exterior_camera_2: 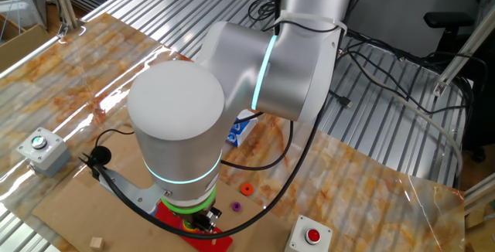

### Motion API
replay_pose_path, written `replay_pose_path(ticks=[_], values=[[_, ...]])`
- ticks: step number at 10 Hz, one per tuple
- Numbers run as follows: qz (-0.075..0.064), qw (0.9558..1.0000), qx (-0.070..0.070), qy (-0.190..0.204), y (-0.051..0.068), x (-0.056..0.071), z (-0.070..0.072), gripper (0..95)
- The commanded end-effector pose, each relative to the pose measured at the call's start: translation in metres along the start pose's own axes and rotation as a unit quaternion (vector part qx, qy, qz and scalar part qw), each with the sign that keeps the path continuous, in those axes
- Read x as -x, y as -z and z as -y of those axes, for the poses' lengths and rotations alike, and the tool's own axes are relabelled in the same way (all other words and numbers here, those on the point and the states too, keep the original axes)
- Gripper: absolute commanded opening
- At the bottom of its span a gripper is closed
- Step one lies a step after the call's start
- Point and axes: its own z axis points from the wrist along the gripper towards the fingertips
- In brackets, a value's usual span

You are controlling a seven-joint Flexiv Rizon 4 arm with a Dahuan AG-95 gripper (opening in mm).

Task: Take out one Hanoi block and throw it aside

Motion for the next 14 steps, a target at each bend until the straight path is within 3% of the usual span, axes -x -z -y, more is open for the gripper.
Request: replay_pose_path(ticks=[1, 9, 11, 14], values=[[0.0, 1.0, 0.0, 0.002, 0.0006, -0.0001, 0.0003, 38.0], [0.002, 1.0, 0.0, 0.008, 0.0021, -0.0007, 0.0008, 38.0], [0.002, 0.9999, 0.001, 0.016, 0.0021, -0.0007, 0.0008, 0.0], [0.002, 0.9998, 0.0, 0.018, 0.0021, -0.0007, 0.0008, 0.0]])
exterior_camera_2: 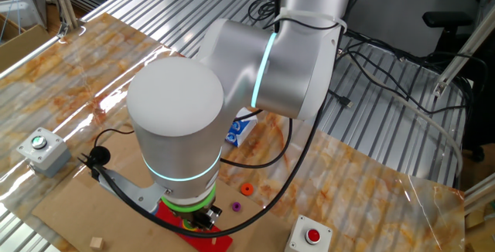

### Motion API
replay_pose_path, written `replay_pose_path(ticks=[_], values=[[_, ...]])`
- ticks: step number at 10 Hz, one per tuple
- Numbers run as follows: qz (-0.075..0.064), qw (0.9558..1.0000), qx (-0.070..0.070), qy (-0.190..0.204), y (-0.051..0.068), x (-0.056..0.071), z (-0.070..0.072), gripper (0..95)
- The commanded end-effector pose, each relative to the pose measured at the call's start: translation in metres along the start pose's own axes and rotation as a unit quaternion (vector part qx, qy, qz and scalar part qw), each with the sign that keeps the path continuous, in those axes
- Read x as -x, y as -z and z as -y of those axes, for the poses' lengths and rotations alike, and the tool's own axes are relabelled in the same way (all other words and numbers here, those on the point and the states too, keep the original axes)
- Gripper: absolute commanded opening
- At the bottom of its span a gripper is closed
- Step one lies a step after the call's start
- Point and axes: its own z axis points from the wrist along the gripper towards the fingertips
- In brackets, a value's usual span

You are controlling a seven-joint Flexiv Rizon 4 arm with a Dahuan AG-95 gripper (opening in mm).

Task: Take out one Hanoi block and throw it aside

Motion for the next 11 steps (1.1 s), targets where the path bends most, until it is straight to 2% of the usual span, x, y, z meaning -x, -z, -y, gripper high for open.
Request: replay_pose_path(ticks=[1, 6, 11], values=[[0.0, 1.0, -0.001, 0.002, 0.0, 0.0, 0.0, 0.0], [0.0, 1.0, 0.001, 0.002, 0.004, -0.002, 0.002, 0.0], [-0.001, 1.0, 0.005, -0.006, 0.022, -0.01, 0.002, 0.0]])
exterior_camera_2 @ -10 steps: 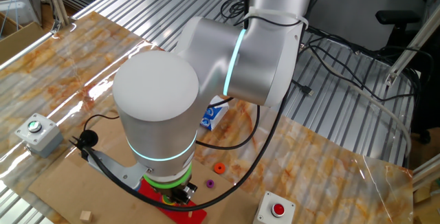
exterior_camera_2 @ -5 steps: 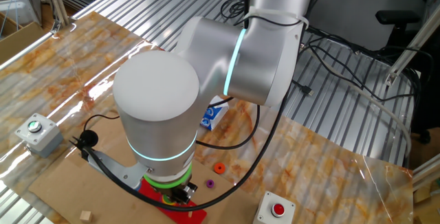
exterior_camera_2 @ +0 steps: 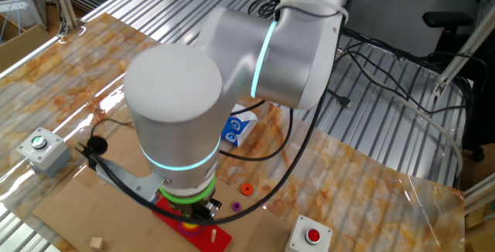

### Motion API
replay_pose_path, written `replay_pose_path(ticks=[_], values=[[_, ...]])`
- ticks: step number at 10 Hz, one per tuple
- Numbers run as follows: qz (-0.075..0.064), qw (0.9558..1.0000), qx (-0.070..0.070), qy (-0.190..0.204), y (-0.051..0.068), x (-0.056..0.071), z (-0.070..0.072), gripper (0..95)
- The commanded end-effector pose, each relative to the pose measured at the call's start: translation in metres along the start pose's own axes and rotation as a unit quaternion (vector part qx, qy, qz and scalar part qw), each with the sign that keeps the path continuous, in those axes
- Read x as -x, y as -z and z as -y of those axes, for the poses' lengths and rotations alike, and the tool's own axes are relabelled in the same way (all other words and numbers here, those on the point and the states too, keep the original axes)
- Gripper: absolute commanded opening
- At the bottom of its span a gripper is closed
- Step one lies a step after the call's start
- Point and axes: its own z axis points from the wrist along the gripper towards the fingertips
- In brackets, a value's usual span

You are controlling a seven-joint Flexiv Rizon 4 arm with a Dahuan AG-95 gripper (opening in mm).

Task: Take out one Hanoi block and throw it aside

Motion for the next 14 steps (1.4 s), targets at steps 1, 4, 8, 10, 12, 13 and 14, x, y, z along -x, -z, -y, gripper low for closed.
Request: replay_pose_path(ticks=[1, 4, 8, 10, 12, 13, 14], values=[[0.0, 1.0, 0.0, -0.002, 0.004, -0.002, -0.003, 0.0], [-0.001, 1.0, -0.002, -0.006, 0.011, -0.004, -0.011, 0.0], [-0.002, 0.9999, -0.003, -0.011, 0.019, -0.007, -0.02, 0.0], [-0.005, 0.9999, -0.006, -0.009, 0.025, -0.01, -0.021, 0.0], [-0.015, 0.9999, -0.006, 0.001, 0.034, -0.019, -0.016, 0.0], [-0.021, 0.9998, -0.005, 0.004, 0.037, -0.025, -0.014, 0.0], [-0.025, 0.9996, -0.005, 0.007, 0.04, -0.032, -0.012, 0.0]])
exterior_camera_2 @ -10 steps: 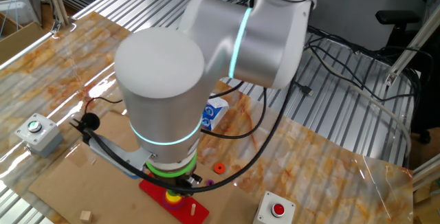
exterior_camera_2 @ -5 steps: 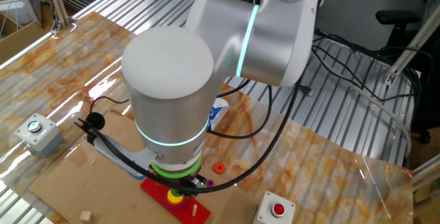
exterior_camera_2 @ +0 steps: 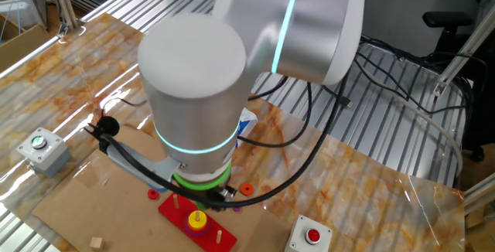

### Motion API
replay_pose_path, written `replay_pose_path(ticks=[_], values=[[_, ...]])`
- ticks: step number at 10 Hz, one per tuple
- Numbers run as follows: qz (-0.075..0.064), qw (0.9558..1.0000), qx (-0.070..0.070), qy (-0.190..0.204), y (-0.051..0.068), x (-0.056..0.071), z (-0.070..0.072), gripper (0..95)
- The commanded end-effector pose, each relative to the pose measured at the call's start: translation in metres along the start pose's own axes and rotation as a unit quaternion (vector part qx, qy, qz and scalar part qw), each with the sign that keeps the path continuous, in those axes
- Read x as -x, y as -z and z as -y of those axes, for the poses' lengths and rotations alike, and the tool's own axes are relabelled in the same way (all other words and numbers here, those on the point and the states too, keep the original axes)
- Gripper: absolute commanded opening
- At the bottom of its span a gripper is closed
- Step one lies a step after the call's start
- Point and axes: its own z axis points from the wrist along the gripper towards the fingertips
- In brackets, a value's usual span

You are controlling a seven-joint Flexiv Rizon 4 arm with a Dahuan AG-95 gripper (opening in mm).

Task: Take out one Hanoi block and throw it aside

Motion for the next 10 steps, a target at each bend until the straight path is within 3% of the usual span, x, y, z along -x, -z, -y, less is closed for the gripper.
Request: replay_pose_path(ticks=[1, 6, 9, 10], values=[[-0.002, 1.0, 0.001, 0.003, 0.001, -0.008, 0.002, 0.0], [0.0, 1.0, 0.0, 0.001, -0.001, -0.027, 0.002, 0.0], [0.001, 1.0, -0.003, -0.009, -0.002, -0.03, 0.002, 57.0], [0.001, 0.9999, -0.003, -0.01, -0.002, -0.03, 0.001, 57.0]])
